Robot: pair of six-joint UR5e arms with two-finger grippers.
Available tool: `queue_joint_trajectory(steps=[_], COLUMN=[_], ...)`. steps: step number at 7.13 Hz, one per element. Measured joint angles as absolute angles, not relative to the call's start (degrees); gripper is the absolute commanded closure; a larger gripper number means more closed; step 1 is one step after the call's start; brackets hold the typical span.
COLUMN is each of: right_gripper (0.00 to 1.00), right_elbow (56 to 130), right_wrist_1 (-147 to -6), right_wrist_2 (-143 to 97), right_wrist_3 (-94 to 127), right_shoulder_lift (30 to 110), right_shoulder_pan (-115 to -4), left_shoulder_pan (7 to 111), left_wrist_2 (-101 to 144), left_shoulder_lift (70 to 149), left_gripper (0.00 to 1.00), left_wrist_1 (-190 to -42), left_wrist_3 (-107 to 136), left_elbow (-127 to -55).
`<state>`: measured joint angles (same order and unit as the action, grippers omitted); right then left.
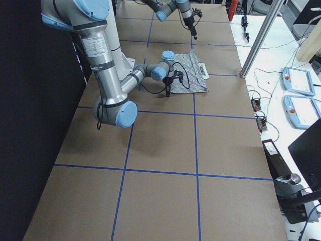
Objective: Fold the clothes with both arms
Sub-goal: 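Move the right gripper down to the side edge of the folded shirt and grasp it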
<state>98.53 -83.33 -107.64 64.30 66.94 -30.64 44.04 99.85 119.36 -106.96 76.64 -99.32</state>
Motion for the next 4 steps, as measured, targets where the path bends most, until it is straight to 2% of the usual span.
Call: queue_joint_trajectory(steps=[4], right_gripper=[1.00], right_elbow=[99.60], right_wrist_1=[-83.61], right_wrist_2=[-108.01], right_wrist_3=[64.36], right_shoulder_lift=[66.14], right_shoulder_pan=[-30.97], left_shoulder_pan=[43.95], left_wrist_2=[99.77], left_shoulder_lift=[119.46], left_gripper=[0.00], left_wrist_1=[-106.96], left_wrist_3=[76.66], left_elbow=[-99.29])
